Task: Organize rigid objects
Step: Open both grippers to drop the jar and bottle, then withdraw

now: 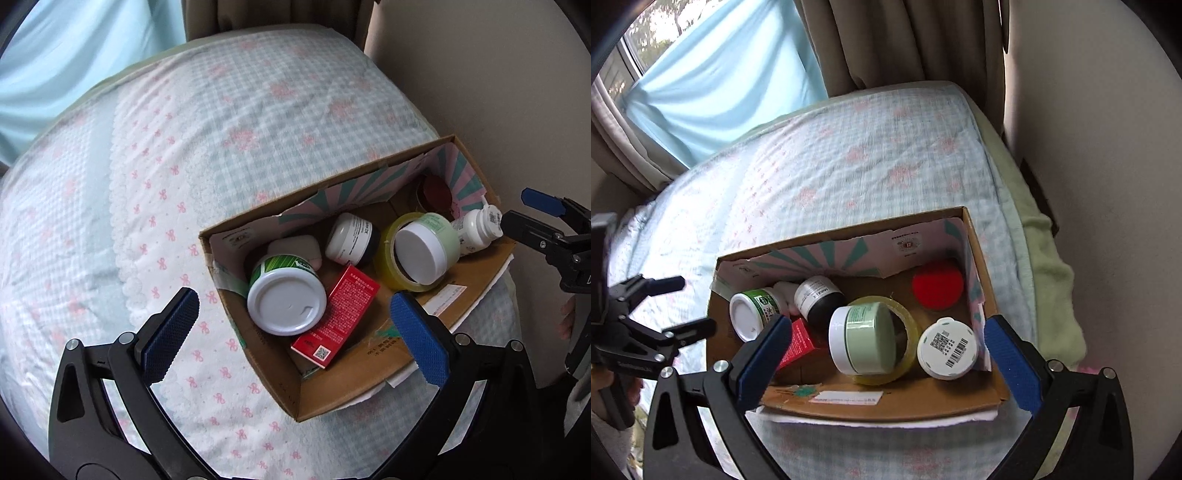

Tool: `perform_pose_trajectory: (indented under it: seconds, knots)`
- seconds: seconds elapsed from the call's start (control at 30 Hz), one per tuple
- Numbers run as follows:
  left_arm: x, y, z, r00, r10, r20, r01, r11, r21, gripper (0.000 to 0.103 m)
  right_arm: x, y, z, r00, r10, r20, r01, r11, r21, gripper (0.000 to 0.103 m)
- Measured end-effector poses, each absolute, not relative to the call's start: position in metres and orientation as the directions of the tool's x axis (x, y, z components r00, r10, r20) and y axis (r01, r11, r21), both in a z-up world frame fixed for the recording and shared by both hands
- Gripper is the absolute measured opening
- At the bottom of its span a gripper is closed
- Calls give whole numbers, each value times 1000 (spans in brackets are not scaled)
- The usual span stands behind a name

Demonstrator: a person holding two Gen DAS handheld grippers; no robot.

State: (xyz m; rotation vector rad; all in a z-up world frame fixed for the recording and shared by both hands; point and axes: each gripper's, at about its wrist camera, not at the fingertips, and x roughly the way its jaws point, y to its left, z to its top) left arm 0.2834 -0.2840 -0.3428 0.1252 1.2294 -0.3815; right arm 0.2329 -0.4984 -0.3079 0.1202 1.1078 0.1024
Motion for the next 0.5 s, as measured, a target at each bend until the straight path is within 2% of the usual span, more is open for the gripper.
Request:
perform_pose_trajectory:
  seconds: [0.23,0.5]
  knots:
    - [265,-258,-298,339,-222,-914,294,948,-121,103,226,-466,-265,475,118,-872,-77,993,93,103]
    - [226,-201,-201,479,-230,-847,250,961,-120,103,198,-407,-175,558,139,-818,-127,989,82,103]
